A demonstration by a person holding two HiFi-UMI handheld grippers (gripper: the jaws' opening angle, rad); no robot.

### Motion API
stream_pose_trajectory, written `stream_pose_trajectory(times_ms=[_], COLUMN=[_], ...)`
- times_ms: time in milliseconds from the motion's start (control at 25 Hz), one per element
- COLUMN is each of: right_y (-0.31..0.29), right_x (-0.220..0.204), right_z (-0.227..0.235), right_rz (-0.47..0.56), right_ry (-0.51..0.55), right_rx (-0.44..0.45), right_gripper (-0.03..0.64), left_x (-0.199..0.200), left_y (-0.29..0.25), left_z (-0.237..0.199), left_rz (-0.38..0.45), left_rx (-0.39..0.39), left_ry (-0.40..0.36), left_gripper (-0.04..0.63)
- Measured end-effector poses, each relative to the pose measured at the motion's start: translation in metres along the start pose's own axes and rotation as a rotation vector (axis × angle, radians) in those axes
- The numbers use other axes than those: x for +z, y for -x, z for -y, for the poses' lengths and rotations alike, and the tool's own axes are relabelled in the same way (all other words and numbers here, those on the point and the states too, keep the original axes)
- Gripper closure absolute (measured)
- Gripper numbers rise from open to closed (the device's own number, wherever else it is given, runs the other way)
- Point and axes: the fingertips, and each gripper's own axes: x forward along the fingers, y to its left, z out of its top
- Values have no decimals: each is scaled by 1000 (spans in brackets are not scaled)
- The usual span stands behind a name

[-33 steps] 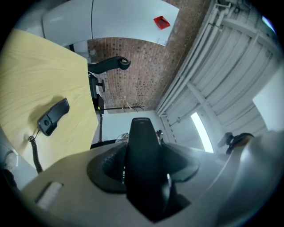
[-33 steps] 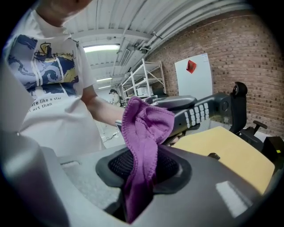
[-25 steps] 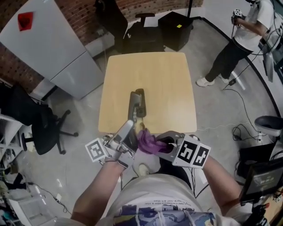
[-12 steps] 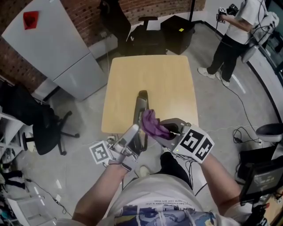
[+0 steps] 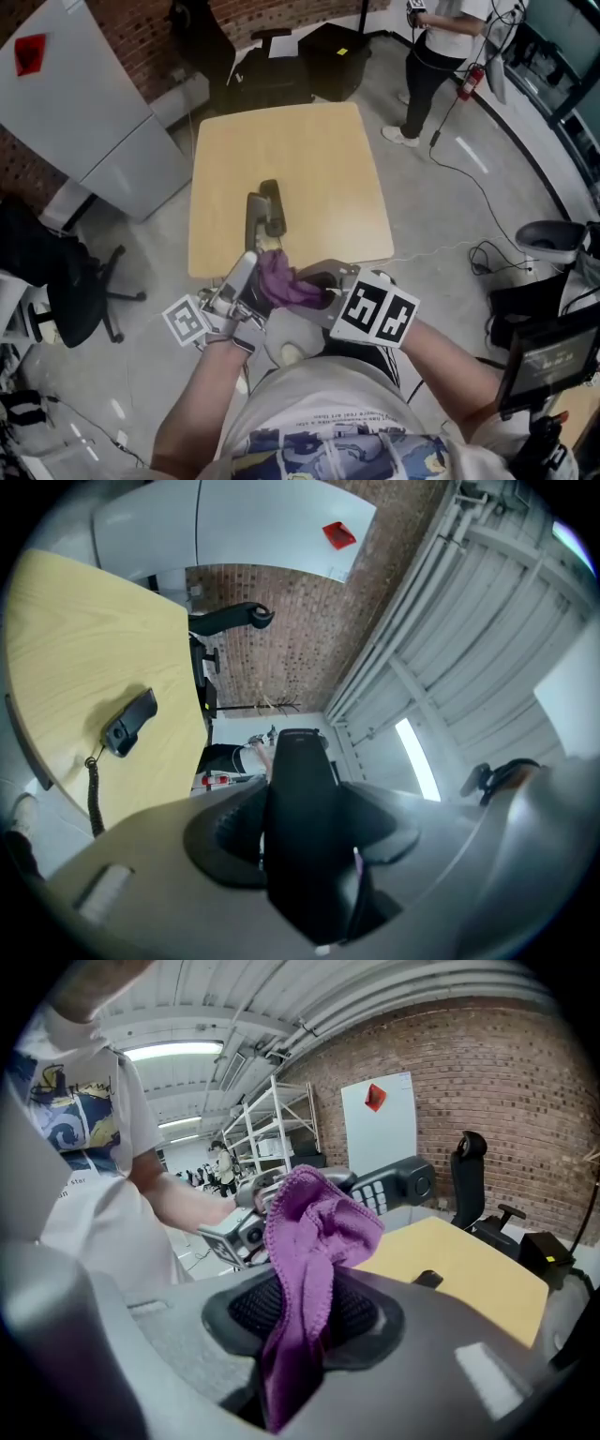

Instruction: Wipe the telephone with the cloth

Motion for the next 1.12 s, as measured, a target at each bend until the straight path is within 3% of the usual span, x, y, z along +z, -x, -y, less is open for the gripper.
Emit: stream_pose_trajectory(times_ms=[520, 720, 920, 1120], right_y=[16, 23, 35, 50], right_x=[-35, -52, -57, -64], right_z=[-49, -14, 30, 78], right_rz=[-35, 21, 76, 109], right_ry=[-50, -158, -225, -254], right_rx=[47, -68, -170, -203], right_gripper=[505, 505, 505, 505], left_x=[-8, 1, 22, 31], left_y=[-1, 5, 13, -13], left_z=[-6, -29, -71, -109], left_rz=[10, 24, 14, -14], left_rx=[34, 185, 452, 568], left_ry=[-38, -197, -358, -489], left_gripper=[342, 342, 342, 342])
